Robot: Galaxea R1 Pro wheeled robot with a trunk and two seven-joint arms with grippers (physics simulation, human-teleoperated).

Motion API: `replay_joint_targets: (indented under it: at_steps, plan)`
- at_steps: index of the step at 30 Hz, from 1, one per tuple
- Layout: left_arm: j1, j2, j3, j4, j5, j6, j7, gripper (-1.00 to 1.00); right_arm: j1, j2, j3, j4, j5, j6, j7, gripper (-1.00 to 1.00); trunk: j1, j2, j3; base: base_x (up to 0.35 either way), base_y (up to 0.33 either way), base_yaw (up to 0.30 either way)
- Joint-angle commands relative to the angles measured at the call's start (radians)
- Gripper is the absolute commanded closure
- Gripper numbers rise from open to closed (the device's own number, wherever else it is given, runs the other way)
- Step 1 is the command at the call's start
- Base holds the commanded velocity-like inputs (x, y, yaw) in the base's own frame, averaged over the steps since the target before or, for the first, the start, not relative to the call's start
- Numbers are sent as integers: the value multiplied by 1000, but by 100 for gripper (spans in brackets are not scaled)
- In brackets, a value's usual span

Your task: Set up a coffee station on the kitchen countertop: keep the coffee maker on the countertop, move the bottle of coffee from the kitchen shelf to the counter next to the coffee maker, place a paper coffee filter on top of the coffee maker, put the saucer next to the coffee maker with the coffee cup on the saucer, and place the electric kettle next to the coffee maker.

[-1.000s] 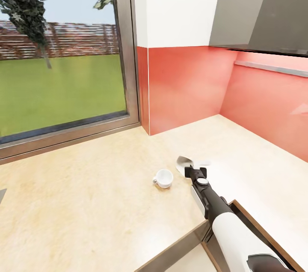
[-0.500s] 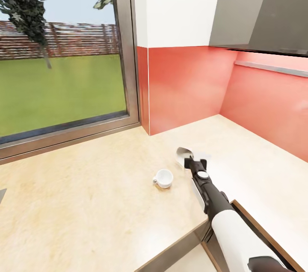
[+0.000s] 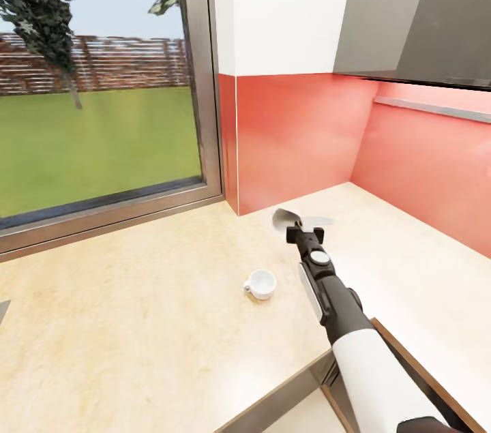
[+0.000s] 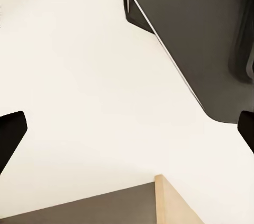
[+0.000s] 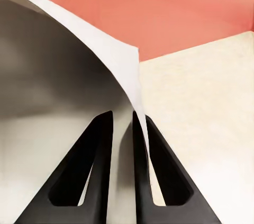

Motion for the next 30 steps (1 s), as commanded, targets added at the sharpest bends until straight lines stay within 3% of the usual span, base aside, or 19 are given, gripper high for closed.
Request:
replay_joint_targets:
  at_steps: [1,11,22,30]
  plan:
    - [-1,0,7,1,-11,-5,3,-100,-1,2,5,-15,2,22,-4,100,1,-2,-2,0,0,0]
    - [-1,-2,9,0,-8,-8,3,-100,-1,13,9,-108,-1,49,-3,100,1,-2,-2,0,0,0]
    - [-2,-4,10,-6,-7,-8,5,-100,0,14,10,-123,-35,51,-3,100,1,-2,-2,0,0,0]
    - [-3,-4,11,-9,-6,-11,5,-100,1,14,11,-123,-37,51,-3,100,1,-2,-1,-275,1,86]
